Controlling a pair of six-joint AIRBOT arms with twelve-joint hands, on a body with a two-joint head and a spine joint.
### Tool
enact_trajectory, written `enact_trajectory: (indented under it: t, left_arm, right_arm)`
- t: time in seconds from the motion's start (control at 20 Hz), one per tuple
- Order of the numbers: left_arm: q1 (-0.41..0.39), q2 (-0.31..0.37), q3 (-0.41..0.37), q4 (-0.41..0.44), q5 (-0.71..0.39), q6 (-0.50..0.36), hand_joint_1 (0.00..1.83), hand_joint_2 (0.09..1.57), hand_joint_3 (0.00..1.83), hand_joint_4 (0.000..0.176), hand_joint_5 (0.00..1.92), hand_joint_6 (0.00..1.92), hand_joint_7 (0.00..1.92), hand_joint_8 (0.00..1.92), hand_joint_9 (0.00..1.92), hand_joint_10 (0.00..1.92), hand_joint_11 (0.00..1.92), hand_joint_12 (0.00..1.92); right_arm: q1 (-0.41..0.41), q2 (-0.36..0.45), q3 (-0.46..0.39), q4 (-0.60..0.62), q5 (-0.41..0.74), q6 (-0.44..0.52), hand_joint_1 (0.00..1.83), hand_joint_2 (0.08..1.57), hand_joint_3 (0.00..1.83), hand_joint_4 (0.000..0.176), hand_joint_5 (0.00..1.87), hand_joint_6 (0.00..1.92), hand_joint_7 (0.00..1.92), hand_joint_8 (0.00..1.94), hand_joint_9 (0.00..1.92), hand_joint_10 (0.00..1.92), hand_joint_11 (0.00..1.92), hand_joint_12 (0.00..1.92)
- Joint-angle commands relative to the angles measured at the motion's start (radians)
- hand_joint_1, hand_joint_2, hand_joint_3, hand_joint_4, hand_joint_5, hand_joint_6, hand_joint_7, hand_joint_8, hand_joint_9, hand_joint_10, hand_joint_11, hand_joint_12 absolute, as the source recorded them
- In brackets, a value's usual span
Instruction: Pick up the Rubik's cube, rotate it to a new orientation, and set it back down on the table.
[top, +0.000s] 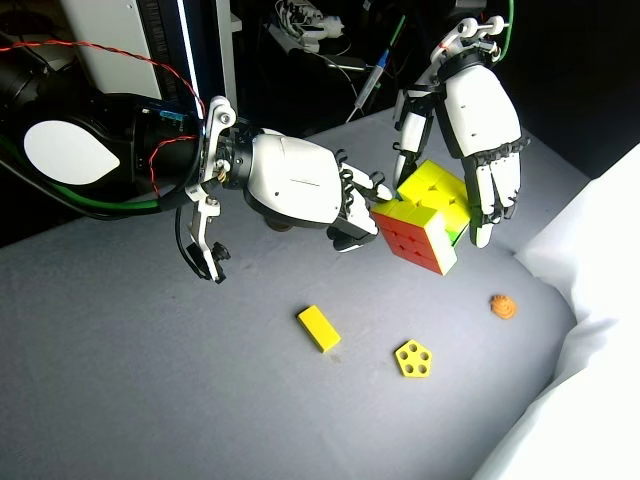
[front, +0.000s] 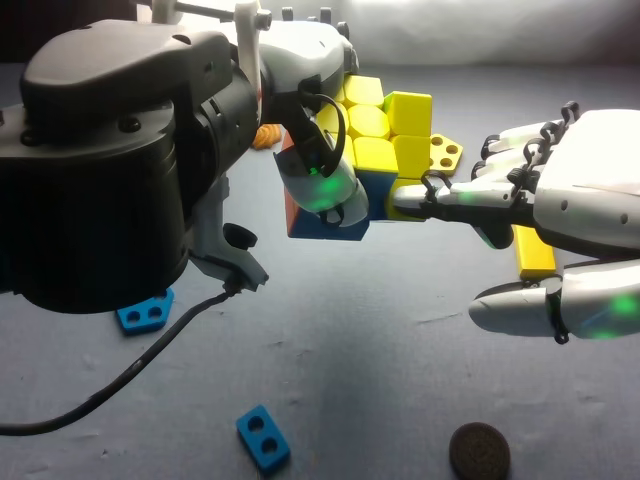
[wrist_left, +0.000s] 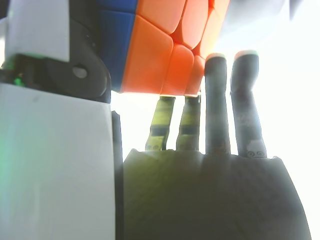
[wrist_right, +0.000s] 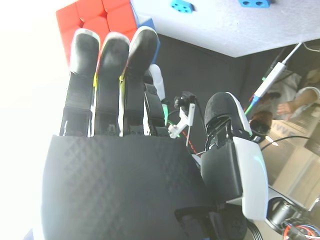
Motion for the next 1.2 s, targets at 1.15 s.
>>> enact_trajectory:
  t: [1.15]
  left_arm:
    - [-0.030,0.003,0.000,0.085,0.021,-0.019,1.02,1.35,0.00,0.000,0.55,1.63,0.13,1.92,0.23,1.92,0.30,1.92]
  right_arm:
    - [0.047,-0.076,0.058,0.133,0.025,-0.076,0.00,1.27,0.00,0.000,0.19,0.01,0.55,1.37,0.49,1.84,0.35,1.92]
